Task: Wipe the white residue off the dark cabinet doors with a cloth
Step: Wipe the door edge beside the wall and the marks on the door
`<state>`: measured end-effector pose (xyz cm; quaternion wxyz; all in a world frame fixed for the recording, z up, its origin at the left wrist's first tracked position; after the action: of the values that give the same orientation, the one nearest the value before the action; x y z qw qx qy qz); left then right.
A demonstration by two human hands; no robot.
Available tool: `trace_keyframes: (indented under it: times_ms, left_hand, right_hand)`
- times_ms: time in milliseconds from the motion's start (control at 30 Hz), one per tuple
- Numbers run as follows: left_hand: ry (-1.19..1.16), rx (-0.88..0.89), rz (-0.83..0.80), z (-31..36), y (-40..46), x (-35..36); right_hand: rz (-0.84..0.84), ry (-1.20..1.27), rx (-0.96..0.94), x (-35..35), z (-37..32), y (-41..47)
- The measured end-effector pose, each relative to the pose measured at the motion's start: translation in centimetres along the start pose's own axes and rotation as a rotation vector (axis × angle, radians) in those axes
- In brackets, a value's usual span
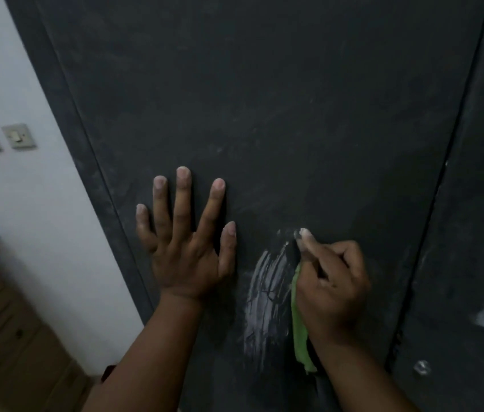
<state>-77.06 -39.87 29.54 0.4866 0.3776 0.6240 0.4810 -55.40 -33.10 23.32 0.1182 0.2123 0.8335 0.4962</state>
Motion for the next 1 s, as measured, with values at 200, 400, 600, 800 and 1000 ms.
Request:
trace_keyframes:
  times_ms: [200, 400, 600, 800, 1000]
  left_hand:
    - [-0.003, 0.013, -0.011, -0.1, -0.1, 0.0]
    - [-0.009, 0.157, 0.001, -1.3, -1.3, -0.7]
    - [0.022, 0.116, -0.015, -1.3, -1.3, -0.7]
    - [0.027, 0.012, -0.012, -2.3, -1.3, -0.8]
    - [0.017, -0.008, -0.013, -2.6, -1.3, -0.5]
  right_hand:
    - [-0.286, 0.005, -0.162, 3.4, -2.0, -4.6]
    - [0.004, -0.013, -0.019, -0.2, -0.7, 0.1]
    - [-0.047, 0.007, -0.126, 2.6, -3.6, -0.2]
    - [-0.166, -0.056, -0.111, 1.7, 0.2, -3.8]
    - [0.046, -0.015, -0.046, 0.7, -1.5, 0.3]
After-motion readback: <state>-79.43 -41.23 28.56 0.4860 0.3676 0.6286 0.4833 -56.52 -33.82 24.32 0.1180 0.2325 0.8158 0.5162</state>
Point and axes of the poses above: each hand's wrist, its own y-axis towards the middle knuckle, its own x-axis out of the palm, z = x × y, the point moved 10 cm from there along y, towards the middle knuckle, and after that the axes turned 4 degrees about -z, right-handed, at the moved point
